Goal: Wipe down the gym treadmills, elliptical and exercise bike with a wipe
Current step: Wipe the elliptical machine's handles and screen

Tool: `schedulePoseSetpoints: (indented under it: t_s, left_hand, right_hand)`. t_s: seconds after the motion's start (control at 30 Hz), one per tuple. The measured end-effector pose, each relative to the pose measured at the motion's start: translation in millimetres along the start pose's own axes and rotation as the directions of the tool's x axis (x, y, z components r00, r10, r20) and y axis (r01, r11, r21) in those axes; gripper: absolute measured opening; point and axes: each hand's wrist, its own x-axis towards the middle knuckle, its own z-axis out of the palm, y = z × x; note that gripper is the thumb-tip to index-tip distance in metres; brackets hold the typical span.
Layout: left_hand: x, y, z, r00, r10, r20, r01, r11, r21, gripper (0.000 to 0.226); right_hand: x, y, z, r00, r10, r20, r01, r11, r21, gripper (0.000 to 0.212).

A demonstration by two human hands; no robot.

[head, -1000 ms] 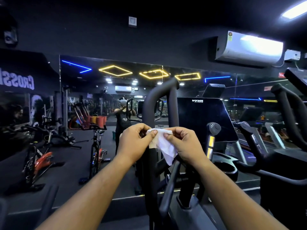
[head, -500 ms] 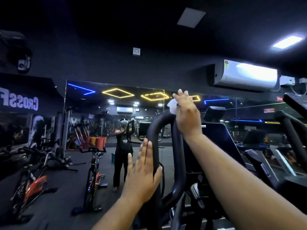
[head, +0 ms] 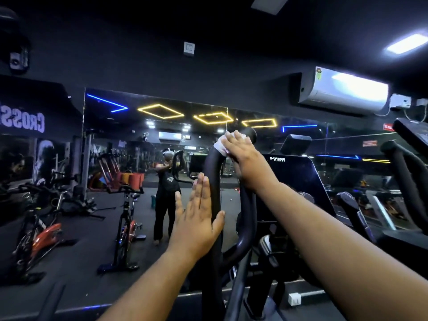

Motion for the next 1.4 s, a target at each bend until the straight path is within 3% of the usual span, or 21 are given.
schedulePoseSetpoints:
  t_s: [0.1,0.2,0.3,0.4,0.47,0.63,0.8,0.87,0.93,1.03,1.23,1.4]
  left_hand:
    - [-9,-1,4,0.999,0.002,-0.053,-0.006,0.998,-0.068,0.089]
    - [-34,-8,15,0.991,0.046,-0.126,-0.049,0.999,-0.021,0.096]
    - [-64,-16,24,0.995,0.056,-0.087,-0.053,0.998,0.033,0.101]
    - [-74,-16,23,0.998,0.035,-0.049,-0.033,0.999,0.041,0.102]
    - [-72,-14,18,0.999,0.018,-0.031,-0.017,0.999,0.040,0.104]
    - [-73,-14,8,0.999,0.003,-0.032,-0.001,0.998,0.069,0.114]
    - [-81,-13,4,0.999,0.030,0.018,-0.031,0.998,0.057,0.128]
    - [-80,-11,2,0.998,0.031,0.051,-0.035,0.997,0.063,0.127]
    - [-77,-7,-2,0.996,0.026,0.085,-0.031,0.998,0.056,0.127]
    - [-79,-6,-7,0.995,0.004,0.098,-0.007,0.999,0.036,0.129]
    - [-104,-19,-6,0.992,0.044,0.121,-0.044,0.999,-0.005,0.135]
    - [-118,-22,-4,0.975,0.154,0.158,-0.165,0.985,0.057,0.124]
  right_hand:
    - [-9,-26,5,0.995,-0.037,0.092,0.030,0.997,0.078,0.069]
    - [-29,-47,9,0.945,-0.242,0.220,0.223,0.969,0.106,0.068]
    - [-37,-43,3,0.881,-0.373,0.290,0.367,0.927,0.076,0.063]
    - [-26,-28,-1,0.970,-0.206,0.129,0.200,0.978,0.060,0.067]
    - [-24,-32,4,0.990,-0.090,0.105,0.082,0.994,0.076,0.074]
    - [-75,-52,28,0.975,-0.185,0.123,0.175,0.981,0.087,0.074]
    - [-134,-57,23,0.875,-0.355,0.330,0.296,0.930,0.218,0.070]
    - [-125,-56,16,0.914,-0.300,0.274,0.248,0.946,0.207,0.066]
    - [-110,-58,16,0.973,-0.134,0.187,0.087,0.968,0.236,0.063]
    - [-112,-75,26,0.984,0.017,0.177,-0.072,0.948,0.310,0.070]
    - [-206,-100,39,0.960,-0.083,0.268,0.011,0.965,0.261,0.071]
    - [-265,-116,57,0.949,-0.094,0.301,-0.009,0.946,0.325,0.069]
